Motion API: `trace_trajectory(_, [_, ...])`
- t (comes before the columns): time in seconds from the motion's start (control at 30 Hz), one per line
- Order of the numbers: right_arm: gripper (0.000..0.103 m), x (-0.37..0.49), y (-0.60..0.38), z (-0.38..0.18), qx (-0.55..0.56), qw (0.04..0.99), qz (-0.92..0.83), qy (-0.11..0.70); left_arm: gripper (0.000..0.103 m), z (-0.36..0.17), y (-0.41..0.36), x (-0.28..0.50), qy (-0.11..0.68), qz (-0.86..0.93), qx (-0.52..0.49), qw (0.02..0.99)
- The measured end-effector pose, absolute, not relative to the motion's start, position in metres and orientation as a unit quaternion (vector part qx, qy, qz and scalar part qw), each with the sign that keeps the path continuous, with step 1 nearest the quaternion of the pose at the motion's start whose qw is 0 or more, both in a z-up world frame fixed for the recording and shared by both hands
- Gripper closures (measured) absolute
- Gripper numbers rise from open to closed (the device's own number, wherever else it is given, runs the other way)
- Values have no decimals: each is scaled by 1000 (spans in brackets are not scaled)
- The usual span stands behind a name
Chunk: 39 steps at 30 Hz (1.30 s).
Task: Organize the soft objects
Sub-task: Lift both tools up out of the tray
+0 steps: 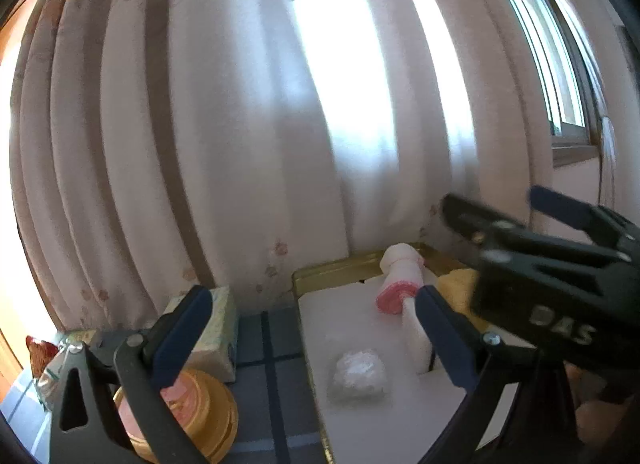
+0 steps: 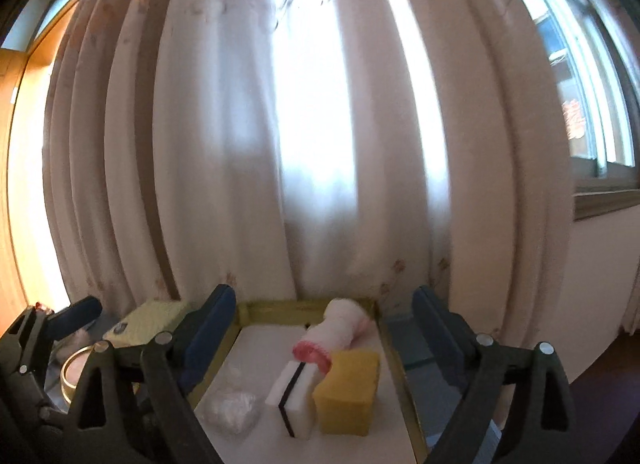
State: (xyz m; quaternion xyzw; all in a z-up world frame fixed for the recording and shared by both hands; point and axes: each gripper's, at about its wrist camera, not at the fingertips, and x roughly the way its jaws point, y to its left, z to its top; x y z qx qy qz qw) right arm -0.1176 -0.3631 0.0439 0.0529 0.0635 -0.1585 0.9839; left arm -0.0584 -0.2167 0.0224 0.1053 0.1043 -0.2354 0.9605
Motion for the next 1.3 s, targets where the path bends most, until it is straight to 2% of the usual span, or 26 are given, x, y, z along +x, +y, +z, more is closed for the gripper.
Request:
trace_trajectory(0.13, [6, -124, -355, 36, 54, 981, -181, 39, 0, 21, -209, -55, 109, -225, 96, 964])
trace_trajectory(0.4, [5, -132, -347, 38, 36, 978, -204, 24, 0, 20, -194, -50, 111, -210, 62, 969])
trace_trajectory(0.6, [6, -142, -337, 41, 18, 977, -214, 4, 0, 15, -174, -38, 144, -177, 26, 973])
trace_trajectory(0.93, [5, -147, -342, 41, 30, 972, -231, -7, 1, 14, -168, -40, 143, -158, 25, 977])
trace_trajectory(1.3, [5, -154, -338, 42, 23, 967, -253, -27, 1, 18, -136, -37, 97, -113, 58, 987])
